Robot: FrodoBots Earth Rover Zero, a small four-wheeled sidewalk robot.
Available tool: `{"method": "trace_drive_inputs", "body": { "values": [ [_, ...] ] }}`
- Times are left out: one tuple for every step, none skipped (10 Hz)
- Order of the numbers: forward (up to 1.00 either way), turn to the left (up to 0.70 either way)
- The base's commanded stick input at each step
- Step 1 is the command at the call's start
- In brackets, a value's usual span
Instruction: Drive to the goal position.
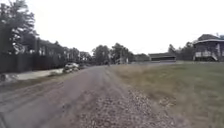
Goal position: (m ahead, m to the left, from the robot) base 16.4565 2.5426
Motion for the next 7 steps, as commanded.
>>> {"method": "trace_drive_inputs", "body": {
  "values": [
    [0.70, -0.35],
    [0.70, -0.35],
    [0.70, 0.00],
    [0.70, 0.01],
    [0.70, 0.00],
    [0.70, 0.00],
    [0.70, 0.00]
  ]
}}
